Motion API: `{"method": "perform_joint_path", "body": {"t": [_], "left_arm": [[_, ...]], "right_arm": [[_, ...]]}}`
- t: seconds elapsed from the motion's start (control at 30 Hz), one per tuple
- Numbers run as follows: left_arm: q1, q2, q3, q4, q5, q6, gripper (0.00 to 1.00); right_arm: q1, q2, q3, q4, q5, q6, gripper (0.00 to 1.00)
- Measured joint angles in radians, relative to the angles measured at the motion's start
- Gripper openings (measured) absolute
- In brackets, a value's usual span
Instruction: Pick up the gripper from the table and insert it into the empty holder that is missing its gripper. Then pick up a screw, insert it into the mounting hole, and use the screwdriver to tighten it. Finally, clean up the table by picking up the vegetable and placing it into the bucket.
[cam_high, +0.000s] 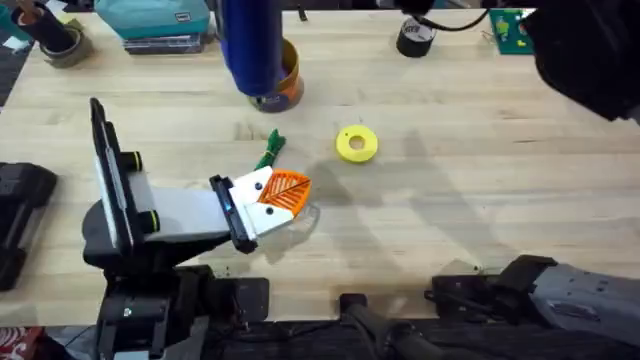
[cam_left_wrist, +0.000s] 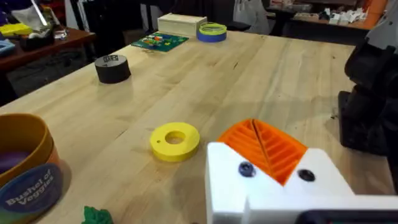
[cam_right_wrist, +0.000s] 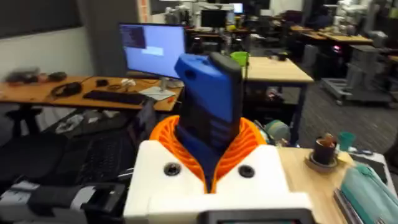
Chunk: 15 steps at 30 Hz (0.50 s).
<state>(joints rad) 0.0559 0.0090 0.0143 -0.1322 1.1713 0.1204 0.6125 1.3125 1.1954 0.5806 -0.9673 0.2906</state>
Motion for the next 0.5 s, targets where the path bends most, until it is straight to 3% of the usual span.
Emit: {"method": "perform_joint_path", "body": {"t": [0.5], "left_arm": [[0.000, 0.000, 0.000, 0.000, 0.000, 0.000, 0.004]], "right_arm": [[0.074, 0.023, 0.000, 0.026, -0.096, -0.053, 0.025]]}}
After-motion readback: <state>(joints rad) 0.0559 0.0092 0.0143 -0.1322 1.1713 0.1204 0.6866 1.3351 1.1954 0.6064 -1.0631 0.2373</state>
